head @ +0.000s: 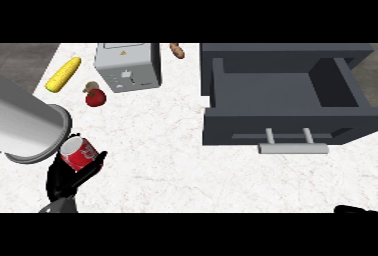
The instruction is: Pick up the can, place it into the drawer and close the drawer
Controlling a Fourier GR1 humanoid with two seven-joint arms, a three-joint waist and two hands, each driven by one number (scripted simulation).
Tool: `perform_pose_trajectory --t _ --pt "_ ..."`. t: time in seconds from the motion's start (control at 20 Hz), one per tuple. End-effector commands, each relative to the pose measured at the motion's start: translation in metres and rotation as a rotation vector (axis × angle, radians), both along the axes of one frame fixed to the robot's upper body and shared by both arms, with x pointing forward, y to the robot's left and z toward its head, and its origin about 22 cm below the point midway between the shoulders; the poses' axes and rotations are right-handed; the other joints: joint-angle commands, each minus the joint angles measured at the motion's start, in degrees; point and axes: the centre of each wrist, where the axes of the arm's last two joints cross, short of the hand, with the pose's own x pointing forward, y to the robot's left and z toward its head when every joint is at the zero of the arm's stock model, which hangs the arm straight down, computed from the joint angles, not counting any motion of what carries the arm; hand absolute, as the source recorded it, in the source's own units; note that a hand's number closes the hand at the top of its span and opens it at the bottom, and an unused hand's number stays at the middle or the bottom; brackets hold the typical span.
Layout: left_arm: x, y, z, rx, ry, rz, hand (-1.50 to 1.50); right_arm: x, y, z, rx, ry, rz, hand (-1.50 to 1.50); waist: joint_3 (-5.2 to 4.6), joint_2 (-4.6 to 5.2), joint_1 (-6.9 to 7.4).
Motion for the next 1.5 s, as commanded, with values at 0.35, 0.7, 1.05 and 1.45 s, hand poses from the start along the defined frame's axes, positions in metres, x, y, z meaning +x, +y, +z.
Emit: perform_pose_trajectory --t 0.35,0.7,1.05,1.45 --pt "0.023 -0.028 0.007 -0.030 -0.064 -0.149 1.50 -0.003 -0.015 0.001 -0.011 -0.009 -0.017 -1.50 0.01 -0.10 0.19" --pt "0.097 -0.102 0.035 -0.032 -0.126 -0.450 1.50 0.000 -0.004 -0.001 -0.023 -0.024 -0.005 -1.50 -0.07 0.21 -1.09" --pt "0.136 -0.103 0.074 -0.055 -0.179 -0.477 1.50 0.004 -0.008 0.005 -0.025 -0.042 -0.029 -1.50 -0.04 0.13 -0.37" --pt "0.157 -0.177 0.143 -0.003 -0.202 -0.602 1.50 -0.025 -0.005 0.014 -0.047 -0.011 -0.054 -1.50 0.04 -0.48 0.19"
